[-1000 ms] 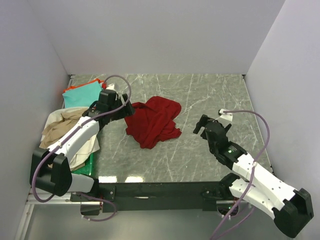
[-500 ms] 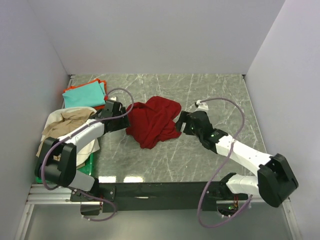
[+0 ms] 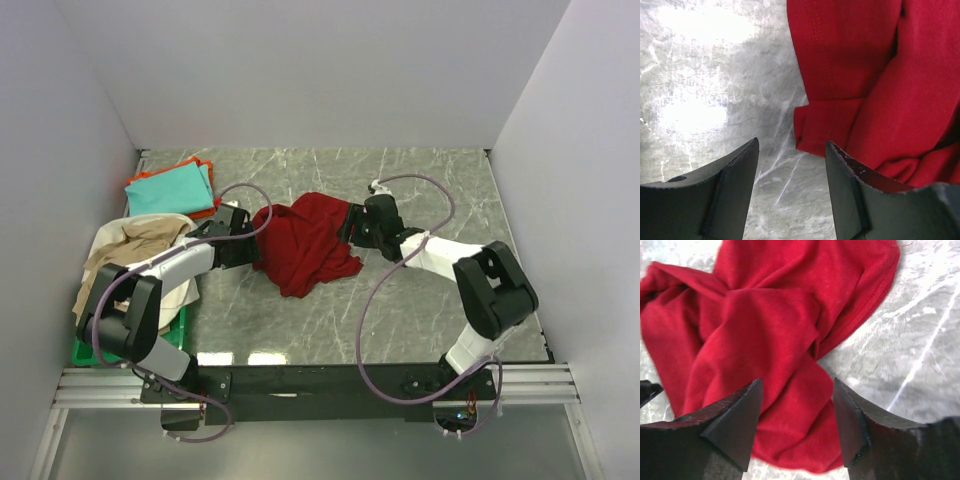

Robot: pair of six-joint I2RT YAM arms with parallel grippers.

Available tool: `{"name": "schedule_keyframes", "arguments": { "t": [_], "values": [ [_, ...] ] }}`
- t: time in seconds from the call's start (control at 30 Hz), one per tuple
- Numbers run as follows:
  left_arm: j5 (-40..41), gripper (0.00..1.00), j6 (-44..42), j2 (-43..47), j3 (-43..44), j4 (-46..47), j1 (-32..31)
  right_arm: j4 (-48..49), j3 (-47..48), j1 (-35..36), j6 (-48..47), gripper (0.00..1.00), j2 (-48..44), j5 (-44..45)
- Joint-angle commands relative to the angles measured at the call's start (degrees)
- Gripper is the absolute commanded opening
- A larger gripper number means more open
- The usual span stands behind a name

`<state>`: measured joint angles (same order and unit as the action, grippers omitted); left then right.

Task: Fold and stack the t-shirts
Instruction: Flatten the tshirt out

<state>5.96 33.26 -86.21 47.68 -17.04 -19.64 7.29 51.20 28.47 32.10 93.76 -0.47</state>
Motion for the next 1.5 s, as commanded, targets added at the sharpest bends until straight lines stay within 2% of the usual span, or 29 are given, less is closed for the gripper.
{"name": "schedule_keyframes", "arguments": {
  "t": [0.0,0.13,0.27,0.5,0.67,1.0,1.23,1.33,1.37,1.4,1.43,1.47],
  "values": [
    [1.25,0.61,-1.18,-0.88,-0.13,0.69,-0.75,4.22,3.55,-1.57,0.07,0.64,2.48,-5.24],
    [1.43,0.60,-1.18,-1.59,-0.13,0.51,-1.10,5.53,4.96,-2.80,-0.02,0.62,6.08,-7.79],
    [5.46,0.60,-0.82,-2.55,0.31,-0.89,-1.37,8.35,5.40,-4.29,0.16,0.60,8.46,-11.82],
    [3.36,0.55,-1.00,-3.69,0.04,0.78,-1.45,10.73,7.07,-5.26,-0.19,0.54,12.23,-15.35],
    [2.57,0.43,-0.91,-4.58,0.05,1.30,-1.46,10.99,8.04,-5.44,-0.37,0.46,13.12,-16.67],
    [-2.96,0.45,0.41,-3.87,-1.54,5.60,-1.46,10.55,9.97,-5.62,-0.28,0.43,14.35,-17.72],
    [-6.92,0.43,1.28,-6.51,-1.72,8.51,-1.46,10.64,10.06,-5.53,0.07,0.41,14.26,-18.34],
    [-6.40,0.23,1.29,-7.12,-1.63,8.69,-1.46,10.64,10.32,-5.62,0.25,0.37,14.44,-18.78],
    [-6.22,0.05,1.20,-7.13,-1.63,8.34,-1.46,10.73,10.67,-5.62,0.16,0.31,14.61,-18.95],
    [-6.13,0.00,1.20,-7.13,-1.63,8.16,-1.46,10.64,10.85,-5.62,0.07,0.27,14.79,-19.21],
    [-6.04,0.00,1.20,-7.04,-1.71,7.99,-1.46,10.29,11.11,-5.70,-0.02,0.22,14.88,-19.57],
    [-6.13,0.00,1.28,-6.78,-1.63,7.81,-1.46,10.03,11.55,-5.62,0.07,0.11,14.88,-19.66]
  ]
}}
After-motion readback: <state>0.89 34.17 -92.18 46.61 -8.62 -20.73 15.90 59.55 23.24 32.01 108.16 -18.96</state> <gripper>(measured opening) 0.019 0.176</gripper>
